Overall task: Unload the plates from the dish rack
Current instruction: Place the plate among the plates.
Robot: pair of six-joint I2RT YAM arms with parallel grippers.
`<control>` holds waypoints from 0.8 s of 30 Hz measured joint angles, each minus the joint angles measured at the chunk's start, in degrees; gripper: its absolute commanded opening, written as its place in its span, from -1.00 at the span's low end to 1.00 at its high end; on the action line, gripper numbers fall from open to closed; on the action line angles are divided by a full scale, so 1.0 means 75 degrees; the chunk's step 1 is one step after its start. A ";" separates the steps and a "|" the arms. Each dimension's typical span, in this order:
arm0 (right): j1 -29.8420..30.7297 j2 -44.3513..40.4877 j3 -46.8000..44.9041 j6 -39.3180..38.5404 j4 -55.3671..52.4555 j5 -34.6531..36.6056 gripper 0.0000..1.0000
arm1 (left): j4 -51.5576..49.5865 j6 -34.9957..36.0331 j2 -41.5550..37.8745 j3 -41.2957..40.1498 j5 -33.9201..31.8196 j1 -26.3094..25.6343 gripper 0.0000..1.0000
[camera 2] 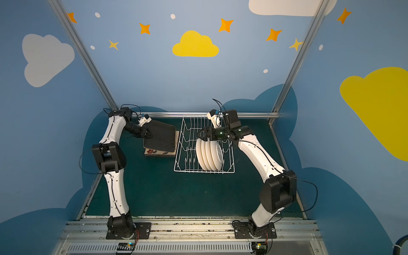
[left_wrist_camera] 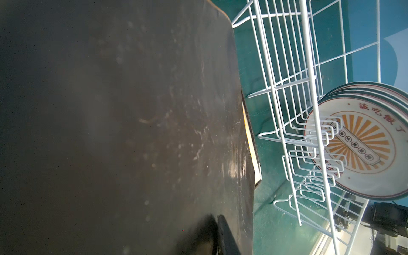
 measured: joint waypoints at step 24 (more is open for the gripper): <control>0.0213 0.0143 0.0245 0.0108 -0.0166 -0.0041 0.76 | -0.0560 0.0172 0.0350 0.0166 0.0309 0.0085 -0.82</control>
